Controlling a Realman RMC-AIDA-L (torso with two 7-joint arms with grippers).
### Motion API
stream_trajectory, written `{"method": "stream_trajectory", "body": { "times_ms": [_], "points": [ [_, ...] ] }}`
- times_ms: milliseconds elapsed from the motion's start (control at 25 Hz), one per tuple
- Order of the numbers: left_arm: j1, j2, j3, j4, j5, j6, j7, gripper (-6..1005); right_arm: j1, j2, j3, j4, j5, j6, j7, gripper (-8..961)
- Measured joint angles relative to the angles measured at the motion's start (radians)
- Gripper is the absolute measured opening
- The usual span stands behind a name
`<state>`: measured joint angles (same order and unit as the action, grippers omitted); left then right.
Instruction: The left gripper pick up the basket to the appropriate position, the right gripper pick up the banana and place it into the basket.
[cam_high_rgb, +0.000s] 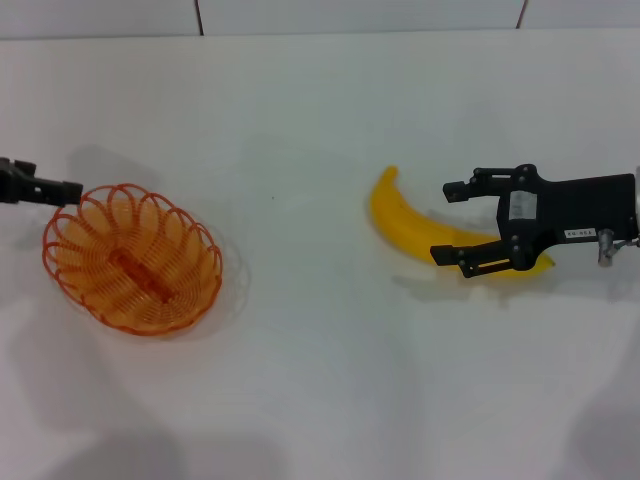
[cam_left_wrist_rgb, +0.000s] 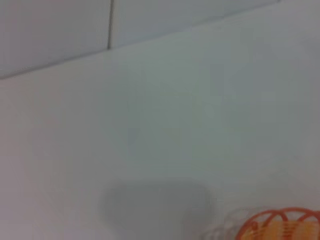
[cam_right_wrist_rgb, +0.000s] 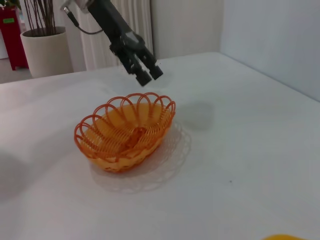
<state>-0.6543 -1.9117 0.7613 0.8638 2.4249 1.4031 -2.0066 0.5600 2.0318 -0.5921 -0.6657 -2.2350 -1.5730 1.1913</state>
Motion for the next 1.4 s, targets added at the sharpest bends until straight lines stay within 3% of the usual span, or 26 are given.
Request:
{"method": "stream_trajectory", "body": {
  "times_ms": [320,720,1040,1400],
  "points": [
    [-0.037,-0.047,0.006,0.000,0.139,-0.044,-0.022,865,0.002,0.002,0.000,0.001,-0.001,0.000,-0.002,880],
    [-0.054,-0.090,0.010,-0.010,0.191,-0.102,-0.012,863,0.009,0.001,0.000,0.027,-0.006,0.012,-0.020,879],
    [-0.081,-0.096,0.010,-0.081,0.212,-0.148,0.007,861,0.009,0.001,0.000,0.028,-0.006,0.013,-0.018,877],
    [-0.083,-0.097,0.010,-0.086,0.222,-0.151,0.015,840,0.011,0.001,0.000,0.028,-0.006,0.013,-0.013,876]
  ]
}}
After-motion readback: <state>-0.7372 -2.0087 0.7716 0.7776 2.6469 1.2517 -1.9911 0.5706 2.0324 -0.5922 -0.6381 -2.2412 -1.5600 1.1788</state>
